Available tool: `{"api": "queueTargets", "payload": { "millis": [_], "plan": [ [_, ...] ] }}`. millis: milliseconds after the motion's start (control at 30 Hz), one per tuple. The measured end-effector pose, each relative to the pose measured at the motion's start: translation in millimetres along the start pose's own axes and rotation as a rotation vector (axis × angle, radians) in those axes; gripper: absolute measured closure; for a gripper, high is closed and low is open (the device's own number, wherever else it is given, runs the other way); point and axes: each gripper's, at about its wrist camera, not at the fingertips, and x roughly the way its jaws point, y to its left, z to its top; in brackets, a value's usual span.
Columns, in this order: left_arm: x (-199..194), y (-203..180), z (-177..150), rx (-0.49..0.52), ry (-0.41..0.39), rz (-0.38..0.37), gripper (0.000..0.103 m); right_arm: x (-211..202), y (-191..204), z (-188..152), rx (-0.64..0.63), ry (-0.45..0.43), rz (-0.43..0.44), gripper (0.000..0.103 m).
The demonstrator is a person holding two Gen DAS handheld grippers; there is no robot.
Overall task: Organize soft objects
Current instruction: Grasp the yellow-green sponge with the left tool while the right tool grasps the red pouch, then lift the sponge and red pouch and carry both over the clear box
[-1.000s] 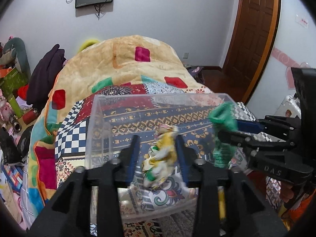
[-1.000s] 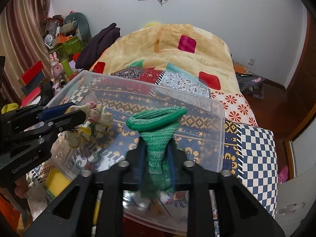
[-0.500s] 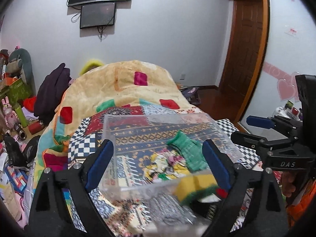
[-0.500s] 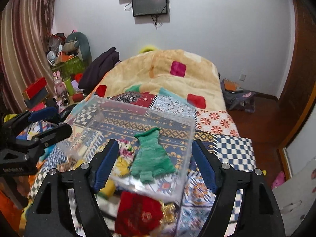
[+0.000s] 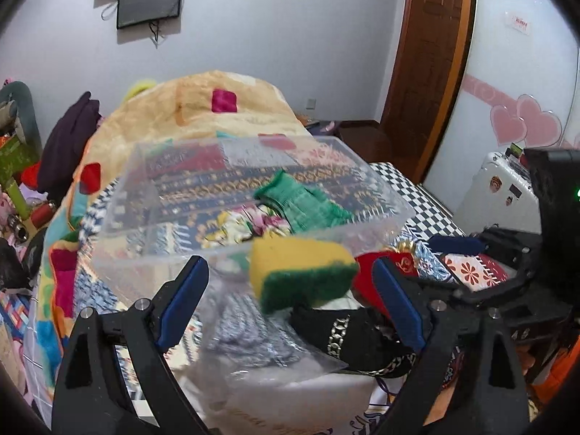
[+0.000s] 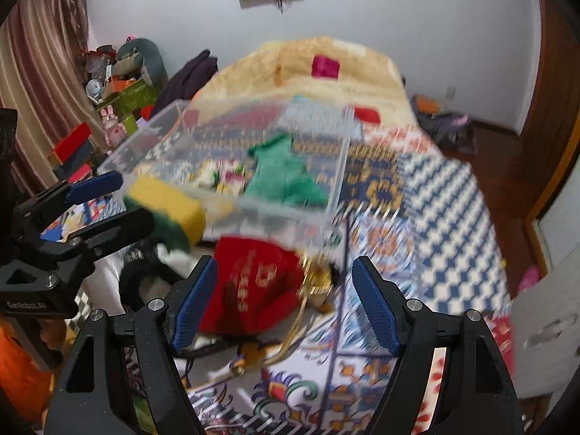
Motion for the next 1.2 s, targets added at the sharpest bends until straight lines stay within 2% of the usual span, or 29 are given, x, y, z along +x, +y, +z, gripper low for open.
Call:
{"api": "queueTargets", "payload": {
  "millis": [67,133,233,267,300,333,400,533,600,700,767,967,1067,1133,1200],
  "plan": [
    [5,0,-2,-0.008,0.011,-0.009,0.011,6,1,-4,0.0,0.018,0.004,0.031],
    [10,-1,-3,-0.012,0.023,-0.014,0.015,9,3,-6,-0.003,0.028,0.012,0.038],
    [16,-1,-4,-0.018,0.038,-0.014,0.027,8,5,-6,-0.013,0.018,0.0,0.05],
    [18,0,-5,-0.025,0.043,-0.022,0.033,7,5,-5,-0.015,0.014,-0.003,0.058],
    [20,0,-6,-0.027,0.051,-0.035,0.037,7,5,-5,-0.014,0.012,0.0,0.059],
    [20,1,-6,-0.026,0.055,-0.042,0.039,6,4,-5,-0.013,0.007,0.004,0.06],
    [19,1,-8,-0.021,0.049,-0.039,0.041,4,5,-6,-0.022,0.001,-0.008,0.07],
    [8,-1,-11,-0.008,0.022,-0.035,0.042,1,8,-8,-0.044,-0.018,-0.019,0.078],
    [1,0,-10,-0.009,0.008,-0.033,0.042,-4,10,-8,-0.055,-0.032,-0.024,0.085],
    [-9,5,-7,-0.026,-0.015,-0.04,0.043,-13,11,-6,-0.067,-0.054,-0.021,0.088],
    [-18,9,-4,-0.04,-0.04,-0.041,0.043,-19,12,-4,-0.075,-0.067,-0.017,0.097],
    [-46,21,5,-0.075,-0.116,-0.038,0.043,-38,16,1,-0.092,-0.128,-0.024,0.097],
    [-54,27,7,-0.085,-0.138,-0.032,0.043,-38,15,3,-0.107,-0.124,-0.045,0.097],
    [-58,30,7,-0.091,-0.146,-0.028,0.042,-29,7,4,-0.069,-0.082,-0.058,0.087],
    [-59,33,7,-0.099,-0.145,-0.029,0.042,-20,0,3,-0.043,-0.056,-0.049,0.051]
  ]
}}
